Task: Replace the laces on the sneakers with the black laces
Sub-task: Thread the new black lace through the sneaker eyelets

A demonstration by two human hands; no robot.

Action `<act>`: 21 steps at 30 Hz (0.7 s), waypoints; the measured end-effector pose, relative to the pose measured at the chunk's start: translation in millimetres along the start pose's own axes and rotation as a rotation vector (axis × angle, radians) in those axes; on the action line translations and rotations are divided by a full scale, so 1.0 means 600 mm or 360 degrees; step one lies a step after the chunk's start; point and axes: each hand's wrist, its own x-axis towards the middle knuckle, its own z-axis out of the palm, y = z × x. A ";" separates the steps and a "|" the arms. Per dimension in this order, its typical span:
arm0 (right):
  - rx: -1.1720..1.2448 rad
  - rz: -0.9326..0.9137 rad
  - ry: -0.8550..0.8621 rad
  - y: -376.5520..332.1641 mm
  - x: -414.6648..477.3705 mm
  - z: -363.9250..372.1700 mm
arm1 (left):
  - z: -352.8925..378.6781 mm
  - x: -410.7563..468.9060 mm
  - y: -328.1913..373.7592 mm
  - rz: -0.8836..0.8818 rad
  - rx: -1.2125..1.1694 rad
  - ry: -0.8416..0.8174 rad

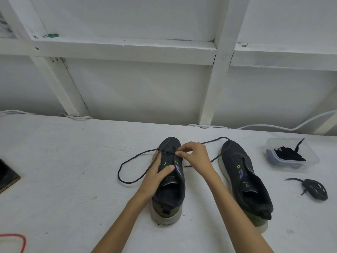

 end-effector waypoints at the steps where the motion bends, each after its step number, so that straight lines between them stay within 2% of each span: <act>1: -0.0048 -0.0006 -0.0006 0.000 0.001 0.001 | -0.001 0.001 -0.003 -0.0004 0.0005 -0.0002; 4: -0.0181 -0.0010 0.0032 -0.003 0.007 0.003 | 0.000 0.001 -0.003 0.0013 0.0020 -0.0010; 7: -0.0136 0.0048 0.0168 -0.005 0.008 0.011 | 0.003 -0.002 0.006 0.0059 -0.0007 -0.0022; 12: 0.0277 0.0202 0.0037 0.008 0.012 0.003 | 0.002 -0.005 0.010 0.0062 -0.0030 -0.0015; 15: 0.0352 0.0161 -0.0049 0.009 0.002 -0.005 | 0.001 -0.004 0.008 0.0052 -0.0025 -0.0013; 18: 0.0330 0.0139 -0.0042 0.003 0.009 -0.004 | 0.001 -0.004 0.008 0.0039 -0.0015 -0.0025; 21: 0.0568 0.0256 0.0054 -0.009 0.024 -0.012 | 0.000 -0.007 0.013 0.0049 -0.0028 -0.0045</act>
